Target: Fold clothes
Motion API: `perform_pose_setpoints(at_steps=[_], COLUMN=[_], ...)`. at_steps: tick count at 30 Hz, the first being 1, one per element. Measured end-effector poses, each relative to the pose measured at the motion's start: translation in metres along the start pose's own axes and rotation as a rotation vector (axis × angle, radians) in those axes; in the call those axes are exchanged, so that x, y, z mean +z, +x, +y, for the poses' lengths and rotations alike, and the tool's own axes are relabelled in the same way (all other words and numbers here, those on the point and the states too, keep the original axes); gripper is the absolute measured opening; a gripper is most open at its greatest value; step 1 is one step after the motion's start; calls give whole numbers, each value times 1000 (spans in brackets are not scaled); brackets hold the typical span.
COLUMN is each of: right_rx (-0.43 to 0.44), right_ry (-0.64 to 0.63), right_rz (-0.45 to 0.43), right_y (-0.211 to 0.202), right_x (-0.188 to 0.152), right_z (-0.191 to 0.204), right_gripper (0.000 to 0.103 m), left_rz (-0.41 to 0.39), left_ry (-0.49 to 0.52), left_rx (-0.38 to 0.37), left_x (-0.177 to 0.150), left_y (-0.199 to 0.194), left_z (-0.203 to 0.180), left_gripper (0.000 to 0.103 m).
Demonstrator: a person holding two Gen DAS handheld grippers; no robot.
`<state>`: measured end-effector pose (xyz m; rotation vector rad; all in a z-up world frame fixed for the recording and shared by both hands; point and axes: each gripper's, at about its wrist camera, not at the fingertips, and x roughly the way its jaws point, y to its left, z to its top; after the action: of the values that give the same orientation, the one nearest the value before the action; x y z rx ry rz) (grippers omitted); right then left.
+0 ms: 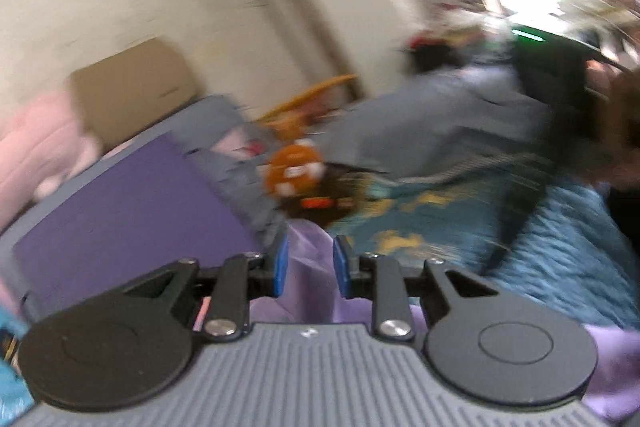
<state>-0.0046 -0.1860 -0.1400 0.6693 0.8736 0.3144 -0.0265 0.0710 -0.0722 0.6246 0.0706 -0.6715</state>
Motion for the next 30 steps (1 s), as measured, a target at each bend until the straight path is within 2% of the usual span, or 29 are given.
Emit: perform_pose_setpoints(at_steps=[4,7,10,12,13,15,17,18,21,24,26,27,28,29,30], right_rx=[16,-18,-52,-73,-89,-129,-169,-163,-121,-154,-157,-149,-142,-137,-136], right_ry=[35,48,-55,-168,-248,-402,-542,-578,-625,-618,-578,-554,-534,-531,-538], right_rz=[-38,-55,-46,-29,-15,18,54,71,97,113,111,108,105,102,96], right_y=[-1,-4,6,21,33,57,82,91,107,122,126,126,127,124,121], right_x=[20,27,28,25,23,20,17,16,10,8,9,10,10,9,8], right_z=[-4,-8,0,8,15,25,34,37,40,36,31,28,26,27,29], right_gripper=[57,57,61,63,63,63,61,59,54,51,48,39,18,11,9], left_rz=[-9,43,121,166,182,190,192,192,206,220,225,224,223,222,221], left_ry=[31,39,33,30,29,31,5,-15,-78,-104,-116,-120,-125,-129,-133], left_rx=[-79,-144,-206,-226,-228,-203,-180,-168,-131,-96,-75,-68,-62,-55,-49], left_x=[-5,-17,-35,-47,-52,-55,-56,-56,-59,-61,-63,-63,-63,-63,-63], left_y=[-11,-16,-19,-21,-22,-24,-25,-26,-25,-24,-25,-26,-27,-28,-28], left_z=[-36,-56,-73,-79,-81,-83,-77,-73,-56,-41,-32,-30,-28,-26,-24], left_gripper=[28,28,28,29,32,48,57,62,66,74,78,81,82,84,84])
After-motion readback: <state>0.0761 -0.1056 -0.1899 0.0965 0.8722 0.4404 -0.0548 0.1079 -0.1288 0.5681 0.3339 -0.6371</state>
